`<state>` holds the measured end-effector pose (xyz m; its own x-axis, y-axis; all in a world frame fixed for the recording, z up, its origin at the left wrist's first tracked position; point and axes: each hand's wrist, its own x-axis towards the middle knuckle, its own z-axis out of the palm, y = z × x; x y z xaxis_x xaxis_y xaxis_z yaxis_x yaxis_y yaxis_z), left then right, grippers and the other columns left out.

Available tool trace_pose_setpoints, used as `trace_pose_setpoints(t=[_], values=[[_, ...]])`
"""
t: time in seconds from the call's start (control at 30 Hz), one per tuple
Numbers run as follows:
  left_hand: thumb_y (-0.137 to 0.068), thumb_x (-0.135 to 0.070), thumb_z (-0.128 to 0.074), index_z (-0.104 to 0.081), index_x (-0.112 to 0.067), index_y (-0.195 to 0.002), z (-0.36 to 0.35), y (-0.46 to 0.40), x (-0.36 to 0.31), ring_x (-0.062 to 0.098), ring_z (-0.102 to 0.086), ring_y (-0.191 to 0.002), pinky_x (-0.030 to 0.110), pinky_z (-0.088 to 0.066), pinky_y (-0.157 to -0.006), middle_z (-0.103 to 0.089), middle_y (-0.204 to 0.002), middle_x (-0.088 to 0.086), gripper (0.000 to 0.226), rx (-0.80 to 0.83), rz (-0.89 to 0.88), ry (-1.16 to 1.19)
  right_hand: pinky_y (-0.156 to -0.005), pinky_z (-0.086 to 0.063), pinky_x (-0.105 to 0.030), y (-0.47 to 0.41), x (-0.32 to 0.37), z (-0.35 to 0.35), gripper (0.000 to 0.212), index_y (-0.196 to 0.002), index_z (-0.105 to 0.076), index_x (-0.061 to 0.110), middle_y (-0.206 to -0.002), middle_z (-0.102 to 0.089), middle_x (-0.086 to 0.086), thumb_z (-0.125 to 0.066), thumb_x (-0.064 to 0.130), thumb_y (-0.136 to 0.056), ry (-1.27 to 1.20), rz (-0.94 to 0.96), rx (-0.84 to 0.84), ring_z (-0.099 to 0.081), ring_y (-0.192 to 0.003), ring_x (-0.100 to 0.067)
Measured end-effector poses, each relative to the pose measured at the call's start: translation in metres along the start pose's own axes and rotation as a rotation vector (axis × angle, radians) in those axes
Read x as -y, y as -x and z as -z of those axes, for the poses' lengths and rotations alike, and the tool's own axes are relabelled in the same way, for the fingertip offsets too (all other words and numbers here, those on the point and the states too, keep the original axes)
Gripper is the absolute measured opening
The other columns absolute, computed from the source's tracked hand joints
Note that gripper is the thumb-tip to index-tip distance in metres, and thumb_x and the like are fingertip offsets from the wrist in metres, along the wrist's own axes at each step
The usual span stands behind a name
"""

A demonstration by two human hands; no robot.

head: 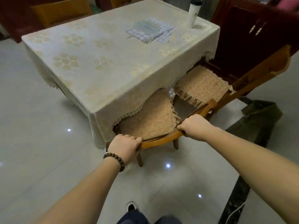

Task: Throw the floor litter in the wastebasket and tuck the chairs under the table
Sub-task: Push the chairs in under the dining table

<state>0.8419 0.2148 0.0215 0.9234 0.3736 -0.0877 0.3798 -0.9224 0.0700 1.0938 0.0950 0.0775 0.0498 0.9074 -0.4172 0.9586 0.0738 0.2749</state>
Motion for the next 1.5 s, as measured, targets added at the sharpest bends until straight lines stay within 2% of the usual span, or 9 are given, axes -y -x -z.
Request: trace_pose_setpoints(t=[0.33,0.53,0.67,0.83,1.07,1.17,1.27,1.37,1.5], values=[[-0.092,-0.038,-0.042,-0.050,-0.034,-0.119,-0.007,-0.047,0.012,0.014,-0.061,-0.088,0.027,-0.043,-0.072,-0.065,-0.097,-0.011,0.028,-0.099,0.263,-0.010,-0.057,-0.040,-0.030,-0.080,-0.075,0.031,0.006,-0.087,-0.050,0.026,-0.079,-0.058,0.002,-0.052,0.022,-0.092,0.098,0.316,-0.062,-0.059,-0.072,-0.021],[-0.065,-0.032,-0.081,-0.069,-0.028,-0.085,-0.001,-0.087,-0.019,0.015,-0.061,-0.052,0.024,-0.047,-0.045,-0.066,-0.064,-0.009,0.024,-0.204,0.481,0.060,-0.057,-0.039,-0.032,-0.123,-0.130,0.038,0.011,-0.101,-0.055,0.023,-0.083,-0.057,0.000,-0.048,0.020,-0.094,0.218,0.544,-0.099,-0.057,-0.074,-0.023],[-0.076,-0.036,-0.071,-0.069,-0.030,-0.094,0.001,-0.121,-0.045,0.017,-0.063,-0.061,0.027,-0.049,-0.053,-0.069,-0.073,-0.009,0.020,-0.212,0.627,0.080,-0.060,-0.047,-0.033,-0.146,-0.170,0.037,0.014,-0.103,-0.056,0.024,-0.088,-0.063,0.000,-0.052,0.018,-0.091,0.250,0.619,-0.140,-0.062,-0.079,-0.024],[-0.088,-0.048,-0.045,-0.058,-0.032,-0.101,0.016,-0.175,-0.063,0.016,-0.061,-0.075,0.030,-0.049,-0.064,-0.065,-0.083,-0.008,0.024,-0.069,0.712,0.042,-0.065,-0.054,-0.036,-0.169,-0.222,0.026,0.010,-0.098,-0.056,0.026,-0.083,-0.063,0.002,-0.052,0.019,-0.092,0.213,0.607,-0.152,-0.061,-0.075,-0.021],[-0.090,-0.045,-0.044,-0.050,-0.028,-0.097,0.030,-0.243,-0.071,0.018,-0.057,-0.077,0.032,-0.045,-0.068,-0.060,-0.085,-0.005,0.019,0.021,0.712,-0.036,-0.077,-0.051,-0.038,-0.198,-0.276,0.005,0.004,-0.091,-0.057,0.027,-0.082,-0.064,0.004,-0.057,0.023,-0.089,0.147,0.584,-0.166,-0.062,-0.078,-0.021],[-0.089,-0.046,-0.043,-0.047,-0.025,-0.098,0.033,-0.278,-0.072,0.022,-0.058,-0.085,0.034,-0.040,-0.069,-0.062,-0.092,-0.002,0.023,0.039,0.679,-0.066,-0.091,-0.043,-0.036,-0.208,-0.301,-0.015,0.013,-0.099,-0.060,0.031,-0.093,-0.066,0.006,-0.057,0.021,-0.090,0.090,0.505,-0.202,-0.062,-0.092,-0.019],[-0.085,-0.061,-0.039,-0.047,-0.024,-0.116,0.030,-0.304,-0.072,0.023,-0.055,-0.098,0.036,-0.042,-0.081,-0.061,-0.107,-0.001,0.049,0.045,0.667,-0.056,-0.101,-0.035,-0.037,-0.216,-0.324,-0.038,0.026,-0.116,-0.058,0.030,-0.116,-0.063,0.004,-0.056,0.026,-0.091,0.006,0.466,-0.243,-0.054,-0.112,-0.021],[-0.077,-0.082,-0.019,-0.039,-0.022,-0.135,0.025,-0.313,-0.069,0.024,-0.052,-0.109,0.039,-0.041,-0.092,-0.058,-0.119,0.001,0.086,0.028,0.708,-0.052,-0.111,-0.024,-0.042,-0.226,-0.339,-0.048,0.056,-0.135,-0.045,0.029,-0.135,-0.053,0.001,-0.056,0.053,-0.085,-0.019,0.484,-0.267,-0.042,-0.129,-0.023],[-0.076,-0.085,-0.010,-0.044,-0.017,-0.133,0.023,-0.311,-0.059,0.027,-0.056,-0.104,0.042,-0.044,-0.088,-0.061,-0.115,0.006,0.095,-0.039,0.751,-0.069,-0.115,-0.014,-0.053,-0.240,-0.347,-0.041,0.085,-0.141,-0.039,0.030,-0.145,-0.045,-0.002,-0.041,0.080,-0.073,0.023,0.388,-0.285,-0.032,-0.138,-0.026]])
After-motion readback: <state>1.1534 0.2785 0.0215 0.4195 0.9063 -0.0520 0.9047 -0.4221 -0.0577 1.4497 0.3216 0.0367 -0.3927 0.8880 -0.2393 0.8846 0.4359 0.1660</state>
